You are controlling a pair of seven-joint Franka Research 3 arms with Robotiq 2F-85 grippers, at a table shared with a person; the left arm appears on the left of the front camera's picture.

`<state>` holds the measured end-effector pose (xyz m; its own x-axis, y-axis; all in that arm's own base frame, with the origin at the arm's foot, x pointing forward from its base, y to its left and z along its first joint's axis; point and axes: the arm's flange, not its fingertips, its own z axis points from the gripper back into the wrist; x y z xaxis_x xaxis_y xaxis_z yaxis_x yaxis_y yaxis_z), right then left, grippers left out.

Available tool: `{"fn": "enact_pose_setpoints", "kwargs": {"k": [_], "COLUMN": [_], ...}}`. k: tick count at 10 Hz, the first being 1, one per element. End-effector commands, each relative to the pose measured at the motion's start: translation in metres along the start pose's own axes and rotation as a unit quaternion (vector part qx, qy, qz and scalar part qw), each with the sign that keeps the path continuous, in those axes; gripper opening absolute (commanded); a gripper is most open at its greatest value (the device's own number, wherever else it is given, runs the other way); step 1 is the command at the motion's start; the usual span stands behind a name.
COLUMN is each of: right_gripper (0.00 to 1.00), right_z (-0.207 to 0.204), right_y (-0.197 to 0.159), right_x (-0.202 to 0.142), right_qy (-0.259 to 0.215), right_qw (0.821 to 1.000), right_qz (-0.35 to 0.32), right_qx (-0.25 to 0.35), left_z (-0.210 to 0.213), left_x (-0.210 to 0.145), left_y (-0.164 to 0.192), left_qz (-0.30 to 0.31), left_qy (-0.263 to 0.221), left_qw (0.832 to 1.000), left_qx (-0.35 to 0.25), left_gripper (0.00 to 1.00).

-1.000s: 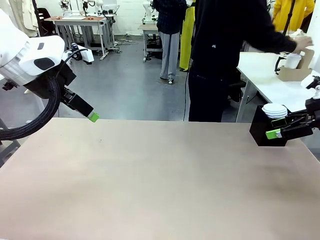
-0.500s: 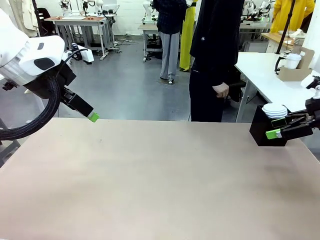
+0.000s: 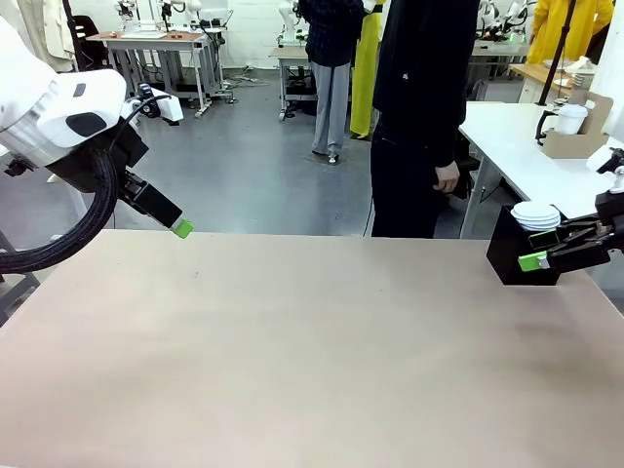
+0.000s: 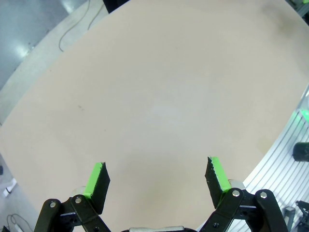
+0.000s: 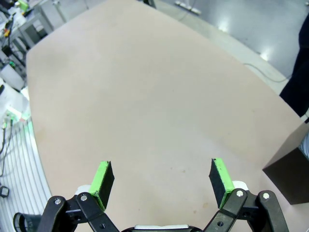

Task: Pour a drink into a cup and package it in a carrier.
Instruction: Insert the held 600 ml Paper Cup into the Cup Carrier.

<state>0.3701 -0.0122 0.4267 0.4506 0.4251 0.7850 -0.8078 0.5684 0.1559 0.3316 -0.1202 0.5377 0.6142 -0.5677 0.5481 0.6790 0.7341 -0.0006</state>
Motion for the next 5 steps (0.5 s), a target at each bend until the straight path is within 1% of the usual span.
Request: {"fn": "enact_pose_setpoints", "kwargs": {"k": [1, 5], "right_gripper": [1.00, 1.00], "right_z": [-0.0005, -0.0005], "right_y": [-0.0013, -0.0013], "right_x": [-0.0015, -0.0015], "right_qy": [0.001, 0.001], "right_qw": [1.000, 1.000], "right_qz": [0.009, 0.009], "right_qx": [-0.005, -0.005], "left_z": [0.0012, 0.0012], "left_x": [0.0017, 0.0017], "left_y": [-0.0010, -0.0010], "left_qz": [0.005, 0.005], "left_qy": [0.003, 0.003], "left_qw": [1.000, 1.000], "left_qx": [0.002, 0.002], "left_gripper": [1.00, 1.00]}}
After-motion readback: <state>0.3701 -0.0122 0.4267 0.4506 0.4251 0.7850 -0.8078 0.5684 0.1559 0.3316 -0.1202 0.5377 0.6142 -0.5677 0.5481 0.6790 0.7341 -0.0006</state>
